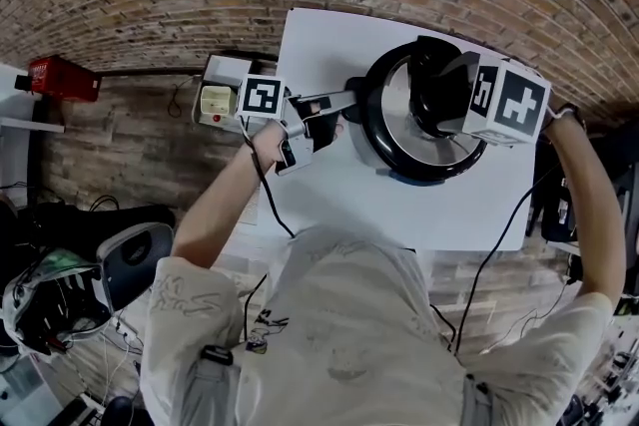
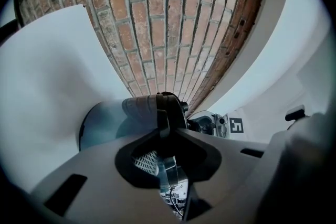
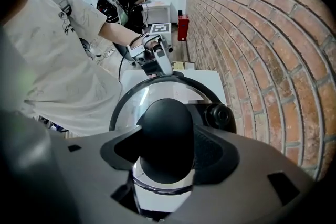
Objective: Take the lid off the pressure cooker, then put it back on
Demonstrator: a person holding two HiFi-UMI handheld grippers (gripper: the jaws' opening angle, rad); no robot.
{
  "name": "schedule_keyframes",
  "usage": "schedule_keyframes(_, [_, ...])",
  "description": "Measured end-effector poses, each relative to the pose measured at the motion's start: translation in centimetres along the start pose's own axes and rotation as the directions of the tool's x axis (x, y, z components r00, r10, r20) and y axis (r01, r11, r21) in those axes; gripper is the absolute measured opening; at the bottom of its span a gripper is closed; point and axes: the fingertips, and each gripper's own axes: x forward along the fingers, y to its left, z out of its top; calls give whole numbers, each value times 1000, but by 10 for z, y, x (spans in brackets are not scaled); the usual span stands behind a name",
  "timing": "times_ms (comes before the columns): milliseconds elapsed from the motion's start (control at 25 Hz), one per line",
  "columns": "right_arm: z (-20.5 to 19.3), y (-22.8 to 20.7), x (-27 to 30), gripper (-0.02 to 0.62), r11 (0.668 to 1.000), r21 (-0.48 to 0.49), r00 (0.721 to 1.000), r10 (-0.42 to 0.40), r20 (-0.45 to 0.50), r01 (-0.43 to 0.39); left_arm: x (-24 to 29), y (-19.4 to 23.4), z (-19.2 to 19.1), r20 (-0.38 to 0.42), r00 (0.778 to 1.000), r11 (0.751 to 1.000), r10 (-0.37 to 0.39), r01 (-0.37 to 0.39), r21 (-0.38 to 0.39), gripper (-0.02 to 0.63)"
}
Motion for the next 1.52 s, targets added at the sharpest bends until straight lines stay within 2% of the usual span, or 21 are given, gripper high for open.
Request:
schedule_keyframes(160, [-2,-1,2,291,999,36,998,4,-57,-2,1,0,0,3,1000,1000,1,-1,2,75])
schedule_keyframes(480, [-3,-2,4,293,992,126,994,28,-109,-14,0,1,-1,20,1000,1000,-3,3,1,74])
schedule_keyframes(720, [-3,-5,4,292,964,267,994,35,-101,-7,0,-1,-1,30,999,1000,-14,14,-8,74])
schedule_keyframes(840, [-5,-10,3,293,920,390,994,16,-111,29,0,0,-1,34,999,1000,-13,13,-4,74])
schedule_keyframes(1000, [-8,-14,2,293,817,574,994,6,-109,58,1,0,-1,38,999,1000,-13,13,-7,74])
schedule_keyframes(1200, [-6,-16,4,304,760,647,994,21,-109,55,-2,-1,1,58,998,1000,-13,13,-1,74])
schedule_keyframes(1280, [-6,-16,4,305,757,651,993,26,-113,54,-2,0,1,67,998,1000,-17,17,-2,74])
schedule_keyframes(1520, [-8,-15,4,301,785,616,993,19,-119,59,0,0,1,67,998,1000,-14,14,2,75])
